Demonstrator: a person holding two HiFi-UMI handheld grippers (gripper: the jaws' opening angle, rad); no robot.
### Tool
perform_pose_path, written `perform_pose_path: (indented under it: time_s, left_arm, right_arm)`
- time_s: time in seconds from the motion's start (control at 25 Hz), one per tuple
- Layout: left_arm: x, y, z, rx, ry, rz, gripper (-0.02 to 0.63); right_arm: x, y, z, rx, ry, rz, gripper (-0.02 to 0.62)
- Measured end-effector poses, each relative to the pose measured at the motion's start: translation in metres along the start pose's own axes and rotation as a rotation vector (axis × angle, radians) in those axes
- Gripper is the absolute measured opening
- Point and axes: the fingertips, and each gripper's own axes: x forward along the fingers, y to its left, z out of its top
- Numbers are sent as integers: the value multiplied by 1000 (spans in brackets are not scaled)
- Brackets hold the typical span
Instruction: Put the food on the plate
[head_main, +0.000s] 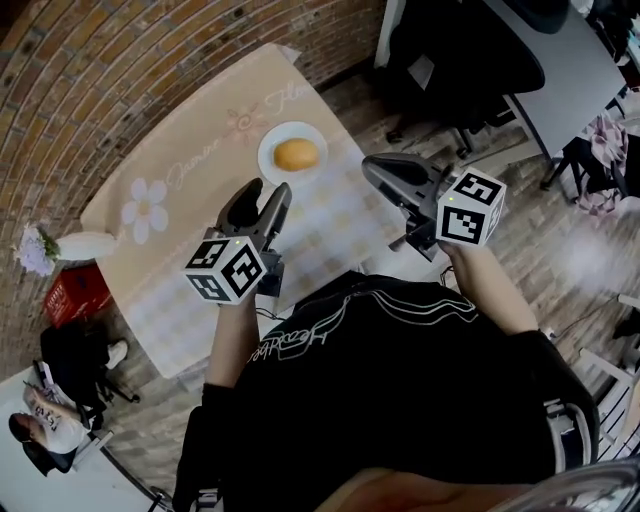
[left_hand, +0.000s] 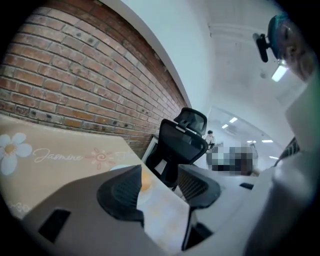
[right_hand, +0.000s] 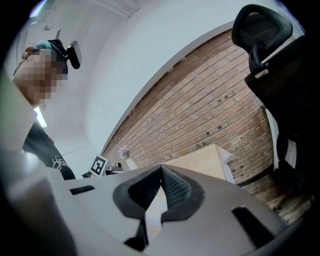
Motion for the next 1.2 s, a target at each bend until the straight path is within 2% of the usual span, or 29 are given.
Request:
perform_pose_path:
  time_s: [0.12,0.2,0.28,0.36,0.52,0.84,1.2]
  left_arm:
    - [-21,-37,16,-8,-41,-110,137]
    - [-32,-59,22,6,-50,-178,111]
    - [-39,-73,25,30,-59,-212,73]
    - [-42,-80,26,56,-63,-218,34]
    - [-42,-82,29,93,-65,-213,11]
    - [-38,-94,35,108,-71,-240,8]
    - [-37,-92,33,115,-83,-226,8]
  right_arm:
    - [-1,22,10,-32,-5,34,-3]
    - [0,35,13,-51,-4,61,-3]
    - [2,46,12,-66,-3,89,-5]
    - [2,51,8,-76,7,107,-5]
    - [2,53,2,-95,22,99,-5]
    - [0,58,13,-110,15,105,-5]
    - [-4,55,10,-118,26,88,-5]
